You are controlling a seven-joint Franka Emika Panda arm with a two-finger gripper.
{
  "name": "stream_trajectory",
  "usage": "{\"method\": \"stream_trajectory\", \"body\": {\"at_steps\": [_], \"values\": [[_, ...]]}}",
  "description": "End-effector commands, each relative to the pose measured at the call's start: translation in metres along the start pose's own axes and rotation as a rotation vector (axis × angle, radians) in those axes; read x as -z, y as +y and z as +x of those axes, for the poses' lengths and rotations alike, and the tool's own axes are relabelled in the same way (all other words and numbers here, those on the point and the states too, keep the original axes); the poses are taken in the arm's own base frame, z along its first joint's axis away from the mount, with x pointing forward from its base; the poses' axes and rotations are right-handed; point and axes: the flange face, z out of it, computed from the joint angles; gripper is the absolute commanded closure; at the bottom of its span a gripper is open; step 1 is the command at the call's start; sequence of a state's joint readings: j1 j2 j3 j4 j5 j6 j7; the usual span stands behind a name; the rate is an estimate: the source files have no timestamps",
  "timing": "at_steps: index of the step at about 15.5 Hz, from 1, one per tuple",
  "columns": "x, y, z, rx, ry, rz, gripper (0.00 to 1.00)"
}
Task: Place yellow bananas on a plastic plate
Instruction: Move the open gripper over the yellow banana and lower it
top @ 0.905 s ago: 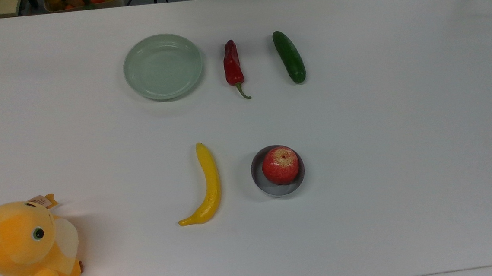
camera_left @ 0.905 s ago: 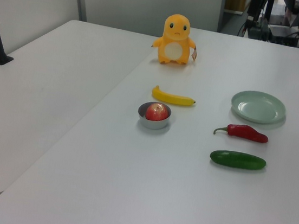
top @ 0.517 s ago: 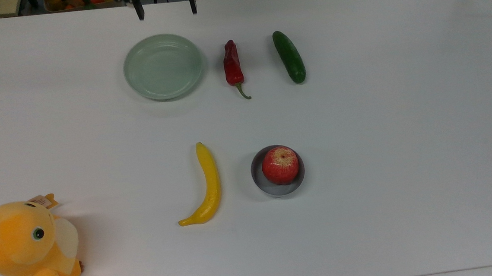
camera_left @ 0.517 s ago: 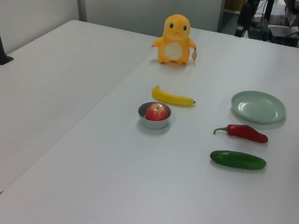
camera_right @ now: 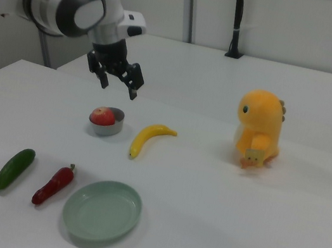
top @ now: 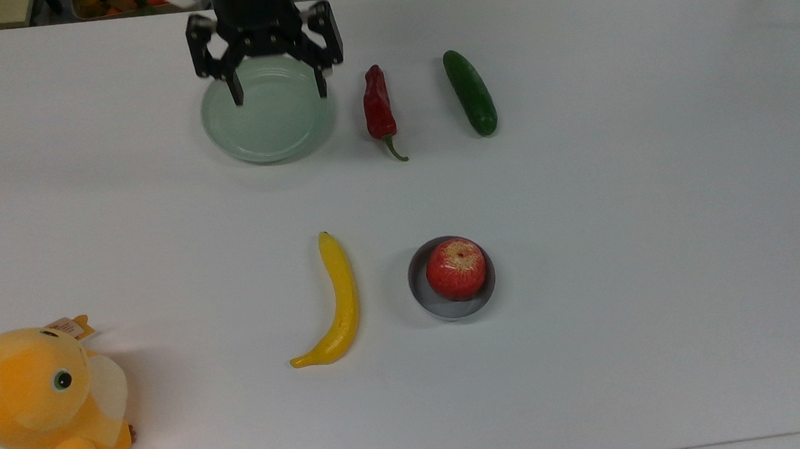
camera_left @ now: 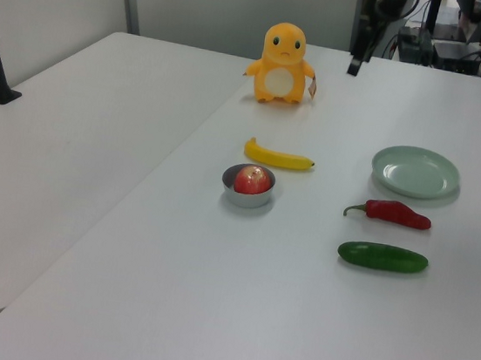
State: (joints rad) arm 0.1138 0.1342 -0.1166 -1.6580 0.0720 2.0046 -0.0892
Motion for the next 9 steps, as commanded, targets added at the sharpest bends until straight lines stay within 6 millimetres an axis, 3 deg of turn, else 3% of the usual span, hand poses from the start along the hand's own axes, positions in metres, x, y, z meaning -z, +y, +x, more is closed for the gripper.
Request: {"method": "stream_trajectory", "body": {"at_steps": [1, 3, 6, 9], "values": [[-0.041, -0.009, 0.020, 0.009, 0.061, 0.003, 0.00], [-0.062, -0.007, 0.031, 0.002, 0.102, -0.007, 0.00], [-0.112, -0.008, 0.044, -0.009, 0.148, -0.022, 0.00], [-0.144, -0.010, 0.053, -0.066, 0.220, -0.037, 0.00]]}}
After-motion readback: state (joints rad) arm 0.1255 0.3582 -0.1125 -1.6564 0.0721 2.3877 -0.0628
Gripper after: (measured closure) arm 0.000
